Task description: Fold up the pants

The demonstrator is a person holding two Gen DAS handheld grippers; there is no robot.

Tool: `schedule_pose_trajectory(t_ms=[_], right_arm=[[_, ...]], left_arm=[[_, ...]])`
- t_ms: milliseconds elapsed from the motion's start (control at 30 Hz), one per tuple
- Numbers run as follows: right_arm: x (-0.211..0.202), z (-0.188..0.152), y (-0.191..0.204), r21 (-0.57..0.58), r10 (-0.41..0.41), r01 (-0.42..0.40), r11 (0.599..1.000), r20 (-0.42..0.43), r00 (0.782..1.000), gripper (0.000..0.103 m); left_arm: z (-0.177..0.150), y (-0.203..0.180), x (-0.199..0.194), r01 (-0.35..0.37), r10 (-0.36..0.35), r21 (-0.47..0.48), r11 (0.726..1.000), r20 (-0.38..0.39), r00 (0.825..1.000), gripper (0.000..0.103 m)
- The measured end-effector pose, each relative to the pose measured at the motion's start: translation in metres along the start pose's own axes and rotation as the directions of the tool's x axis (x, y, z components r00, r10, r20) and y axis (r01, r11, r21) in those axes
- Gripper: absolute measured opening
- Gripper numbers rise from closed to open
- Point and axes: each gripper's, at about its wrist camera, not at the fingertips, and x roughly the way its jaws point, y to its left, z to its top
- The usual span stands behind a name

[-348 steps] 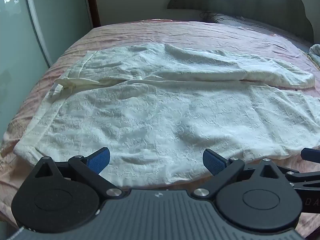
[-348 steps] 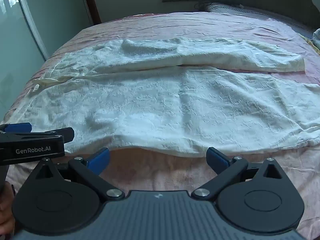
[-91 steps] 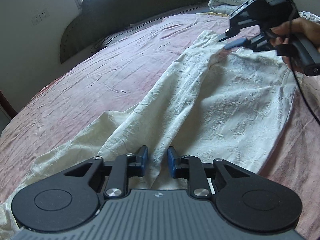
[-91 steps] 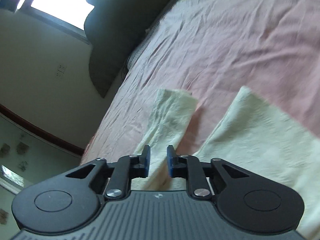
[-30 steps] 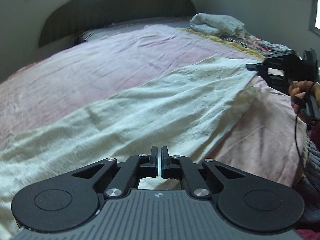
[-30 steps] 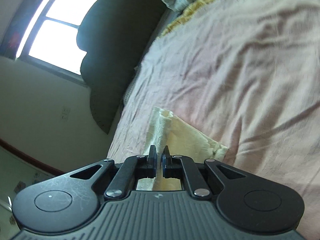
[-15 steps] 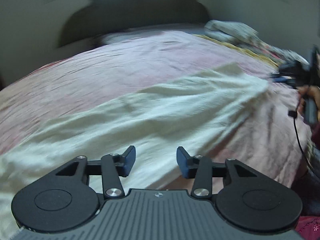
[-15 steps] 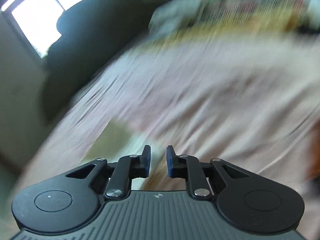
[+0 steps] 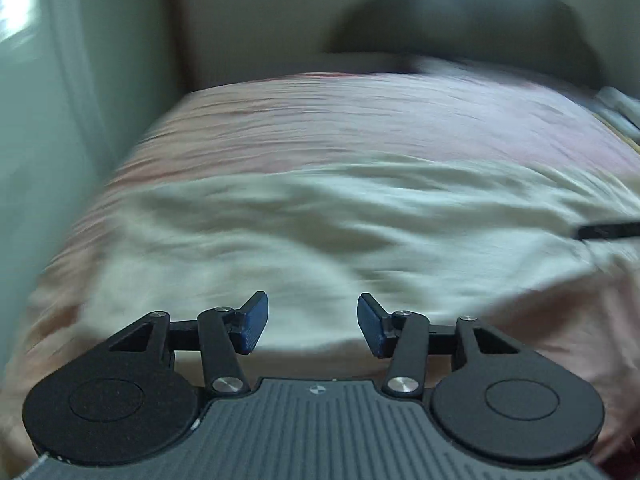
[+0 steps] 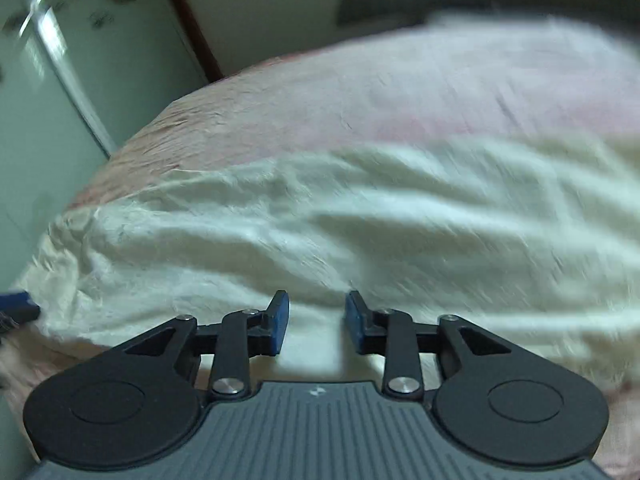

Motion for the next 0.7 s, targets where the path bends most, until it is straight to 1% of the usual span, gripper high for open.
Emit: schedule_pose_trajectory(t_ms=[33, 67, 100, 133, 167, 200, 267, 333, 367, 400, 433, 467, 500, 533, 600, 633, 700], right_arm=[[0.000, 0.002, 0.020, -0.079, 0.033, -0.031, 0.996, 0.022, 0.999, 0.033], [0.002, 0.010, 0.045, -0.159, 0.076, -0.069, 0.985, 0.040, 0.996, 0.033], [0.004, 0.014, 0.073, -0.241, 0.125, -0.110, 0.964, 0.045, 0.991, 0.033], [0.007, 0.015, 0.102, -0.327, 0.178, -0.157, 0.932, 0.037, 0.983, 0.033], [0.009, 0.013, 0.132, -0.412, 0.232, -0.201, 0.889, 0.026, 0.972, 0.034], [0.012, 0.012, 0.164, -0.495, 0.283, -0.241, 0.835, 0.012, 0.959, 0.037], [0.021, 0.003, 0.223, -0.640, 0.354, -0.296, 0.709, -0.041, 0.935, 0.038], [0.026, -0.011, 0.271, -0.753, 0.407, -0.315, 0.578, -0.069, 0.911, 0.038], [0.030, -0.018, 0.290, -0.796, 0.423, -0.317, 0.516, -0.085, 0.902, 0.038], [0.035, -0.024, 0.309, -0.827, 0.420, -0.312, 0.468, -0.103, 0.902, 0.038], [0.038, -0.032, 0.324, -0.849, 0.416, -0.305, 0.433, -0.112, 0.902, 0.038], [0.044, -0.037, 0.335, -0.861, 0.415, -0.304, 0.408, -0.121, 0.902, 0.038], [0.052, -0.041, 0.344, -0.870, 0.407, -0.303, 0.390, -0.132, 0.904, 0.038], [0.060, -0.045, 0.351, -0.879, 0.395, -0.295, 0.376, -0.136, 0.909, 0.037], [0.071, -0.054, 0.359, -0.899, 0.369, -0.258, 0.355, -0.119, 0.922, 0.037], [0.075, -0.056, 0.363, -0.905, 0.352, -0.238, 0.353, -0.107, 0.930, 0.037], [0.085, -0.055, 0.367, -0.901, 0.333, -0.226, 0.371, -0.098, 0.938, 0.034]], left_arm=[[-0.001, 0.020, -0.003, -0.037, 0.037, -0.065, 0.997, 0.000, 0.999, 0.057], [0.000, 0.039, -0.006, -0.070, 0.070, -0.136, 0.988, -0.006, 0.998, 0.059], [-0.001, 0.058, -0.009, -0.093, 0.093, -0.208, 0.974, -0.012, 0.996, 0.061], [-0.002, 0.076, -0.011, -0.101, 0.100, -0.280, 0.955, -0.019, 0.995, 0.062], [-0.003, 0.094, -0.013, -0.094, 0.090, -0.353, 0.931, -0.027, 0.996, 0.064], [-0.005, 0.110, -0.013, -0.072, 0.064, -0.422, 0.904, -0.035, 0.997, 0.065], [-0.009, 0.136, -0.010, -0.023, -0.005, -0.538, 0.842, -0.050, 0.999, 0.065], [-0.014, 0.153, -0.006, 0.018, -0.066, -0.619, 0.785, -0.054, 0.996, 0.065], [-0.015, 0.159, -0.005, 0.038, -0.092, -0.651, 0.758, -0.049, 0.995, 0.065], [-0.016, 0.164, -0.004, 0.057, -0.115, -0.677, 0.734, -0.042, 0.992, 0.065], [-0.017, 0.169, -0.002, 0.075, -0.137, -0.700, 0.710, -0.032, 0.990, 0.065], [-0.018, 0.171, -0.001, 0.099, -0.159, -0.718, 0.689, -0.017, 0.987, 0.065], [-0.019, 0.171, 0.000, 0.124, -0.183, -0.726, 0.676, -0.003, 0.983, 0.065], [-0.018, 0.172, 0.003, 0.142, -0.207, -0.730, 0.669, 0.002, 0.978, 0.065], [-0.019, 0.171, 0.008, 0.152, -0.232, -0.739, 0.657, -0.006, 0.973, 0.065], [-0.019, 0.170, 0.011, 0.152, -0.240, -0.744, 0.651, -0.011, 0.971, 0.064], [-0.021, 0.173, 0.017, 0.153, -0.249, -0.763, 0.628, -0.010, 0.969, 0.063]])
